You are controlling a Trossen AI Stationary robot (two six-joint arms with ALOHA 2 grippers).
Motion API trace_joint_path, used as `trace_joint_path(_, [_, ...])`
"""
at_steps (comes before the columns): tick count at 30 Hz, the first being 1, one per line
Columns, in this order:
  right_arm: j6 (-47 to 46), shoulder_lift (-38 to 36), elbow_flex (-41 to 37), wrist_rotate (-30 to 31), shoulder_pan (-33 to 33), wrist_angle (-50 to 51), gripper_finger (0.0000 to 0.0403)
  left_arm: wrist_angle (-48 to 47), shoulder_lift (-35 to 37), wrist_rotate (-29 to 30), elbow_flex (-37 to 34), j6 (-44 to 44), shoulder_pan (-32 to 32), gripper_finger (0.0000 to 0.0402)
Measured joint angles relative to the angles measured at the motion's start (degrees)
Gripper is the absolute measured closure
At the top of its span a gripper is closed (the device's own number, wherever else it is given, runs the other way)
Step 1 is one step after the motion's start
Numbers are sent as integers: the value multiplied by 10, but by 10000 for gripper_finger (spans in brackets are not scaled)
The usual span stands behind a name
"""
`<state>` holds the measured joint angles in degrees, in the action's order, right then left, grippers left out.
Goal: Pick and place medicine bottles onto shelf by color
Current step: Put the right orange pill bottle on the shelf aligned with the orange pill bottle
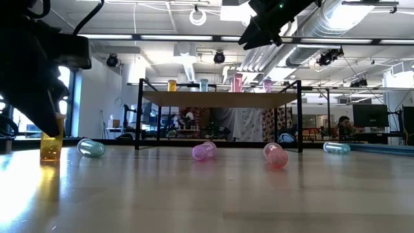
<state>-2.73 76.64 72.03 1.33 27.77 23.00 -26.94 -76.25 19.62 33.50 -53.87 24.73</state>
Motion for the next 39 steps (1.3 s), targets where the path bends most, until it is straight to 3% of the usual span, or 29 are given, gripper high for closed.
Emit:
trace_joint_path(10, [1,0,0,0,0,1,233,2,0,-2,0,0,0,295])
trace_joint_path(20, [-3,0,0,0,0,3,233,-13,2,-29,27,14,-15,295])
trace_joint_path(27, [-14,0,0,0,0,3,233,-92,6,-47,117,115,-113,297])
trace_joint_path(39, [-13,0,0,0,0,3,233,-102,6,-132,234,279,-327,297])
